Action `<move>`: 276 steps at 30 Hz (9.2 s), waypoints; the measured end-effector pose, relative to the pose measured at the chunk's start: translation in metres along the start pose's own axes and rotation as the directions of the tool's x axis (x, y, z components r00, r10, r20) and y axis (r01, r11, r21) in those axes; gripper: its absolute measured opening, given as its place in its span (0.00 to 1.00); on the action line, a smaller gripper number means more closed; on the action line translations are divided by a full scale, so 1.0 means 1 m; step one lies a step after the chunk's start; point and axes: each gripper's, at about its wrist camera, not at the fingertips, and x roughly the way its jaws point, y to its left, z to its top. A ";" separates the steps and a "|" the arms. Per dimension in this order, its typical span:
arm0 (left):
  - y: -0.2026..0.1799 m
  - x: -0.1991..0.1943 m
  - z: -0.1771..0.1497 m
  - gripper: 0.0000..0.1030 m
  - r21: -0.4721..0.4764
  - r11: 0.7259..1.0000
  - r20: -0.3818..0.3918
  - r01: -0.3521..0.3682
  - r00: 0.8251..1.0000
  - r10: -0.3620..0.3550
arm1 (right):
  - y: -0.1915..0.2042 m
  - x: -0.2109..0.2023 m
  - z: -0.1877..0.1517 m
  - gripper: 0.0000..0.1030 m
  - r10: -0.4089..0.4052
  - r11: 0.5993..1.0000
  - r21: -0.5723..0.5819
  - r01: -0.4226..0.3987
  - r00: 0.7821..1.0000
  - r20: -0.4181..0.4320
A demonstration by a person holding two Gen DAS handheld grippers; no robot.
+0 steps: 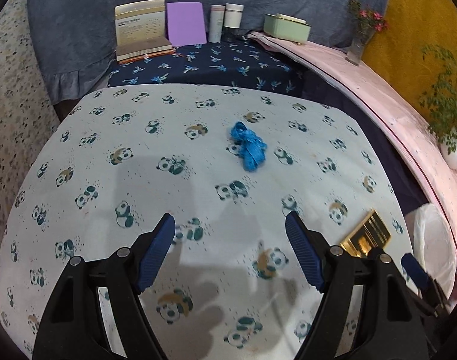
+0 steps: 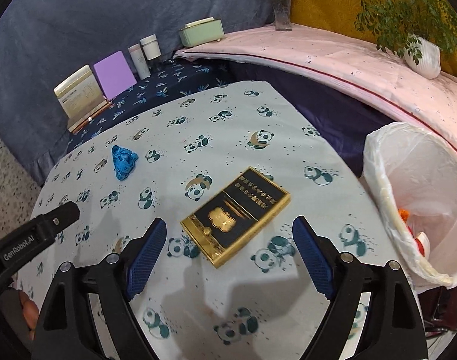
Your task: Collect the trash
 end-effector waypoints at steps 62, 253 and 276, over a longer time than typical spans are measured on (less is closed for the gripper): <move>-0.069 -0.004 -0.098 0.22 0.140 0.980 -0.181 0.143 0.977 -0.116 | -0.062 -0.025 -0.060 0.56 -0.054 0.998 0.033 0.055 0.998 -0.034; -0.253 -0.109 -0.110 0.89 0.433 0.878 -0.029 0.201 0.977 -0.210 | -0.205 -0.173 0.005 0.82 -0.190 0.979 0.102 0.175 0.968 0.164; -0.288 -0.066 -0.111 0.89 0.418 0.889 -0.097 0.185 0.983 -0.159 | -0.227 -0.142 0.011 0.82 -0.150 0.987 0.078 0.141 0.982 0.114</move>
